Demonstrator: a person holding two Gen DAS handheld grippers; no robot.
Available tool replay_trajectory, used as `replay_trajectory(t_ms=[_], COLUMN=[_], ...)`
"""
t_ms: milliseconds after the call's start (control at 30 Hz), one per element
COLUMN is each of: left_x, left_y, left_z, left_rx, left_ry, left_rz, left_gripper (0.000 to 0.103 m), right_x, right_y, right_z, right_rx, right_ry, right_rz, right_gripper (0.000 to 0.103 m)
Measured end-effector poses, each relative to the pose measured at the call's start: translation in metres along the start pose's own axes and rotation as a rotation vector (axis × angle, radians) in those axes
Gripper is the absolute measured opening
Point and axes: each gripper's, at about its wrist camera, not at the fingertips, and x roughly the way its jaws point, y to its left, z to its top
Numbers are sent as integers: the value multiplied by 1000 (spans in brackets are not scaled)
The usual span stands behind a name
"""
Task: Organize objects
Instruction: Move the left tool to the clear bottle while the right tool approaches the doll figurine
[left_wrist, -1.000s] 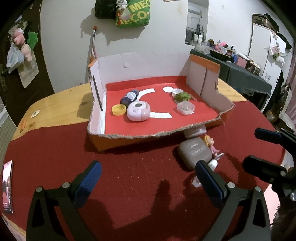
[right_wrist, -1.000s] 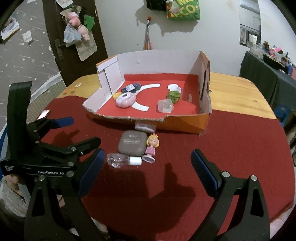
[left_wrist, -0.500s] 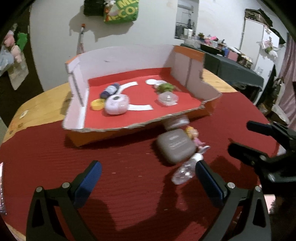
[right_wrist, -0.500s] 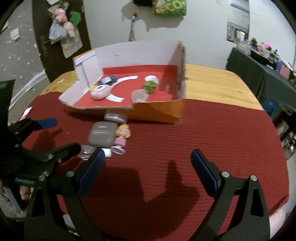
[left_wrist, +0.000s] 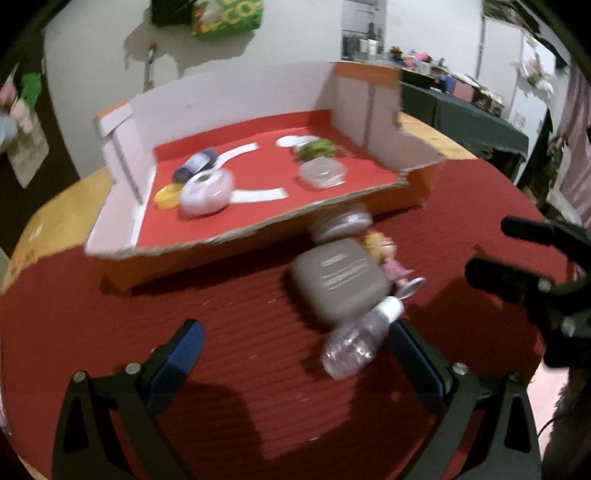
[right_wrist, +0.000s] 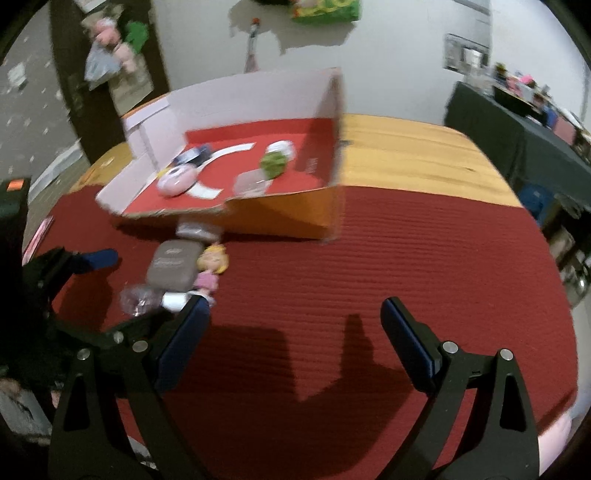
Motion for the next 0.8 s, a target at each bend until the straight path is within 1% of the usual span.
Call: replay_trajectory(t_ms=[100,167,267,367,433,500,567,600,667,700,800], left_x=[-1,-4,-8,-10,-10,-8,-6,-4,0,1,2], left_y=[16,23,32,36,33,26,19,13,3,-1,-4], left_z=[-4,-7,-11,-13,-12,-10,-8,-7,-6,-6,-6], left_rx=[-34,-39,-49,-55,-56,-48,-37,-27,-5,8,6], left_ry=[2,-4,-13,-14,-15,-18,-20,-18,-21,-25,-31], left_rz=[-1,13,20,-6,-27,-41,-56,-62,-46,-29,-5], left_gripper=[102,102,100,99,99,99,99,99,97,94,92], right_x=[12,20,29,37,38,37,35,34,33,33,37], right_y=[18,25,33,38,37,29,19,13,9,10,18], right_z=[0,1,3,5,6,5,5,5,7,8,10], right_rx=[-52,-69,-76,-93,-99,-94,-73,-54,-47,-52,-65], right_ry=[12,19,33,36,38,31,34,34,37,40,52], right_rz=[10,14,35,29,27,-48,-71,-68,-51,-38,16], right_gripper=[91,83,81,81,80,80,79,77,70,70,69])
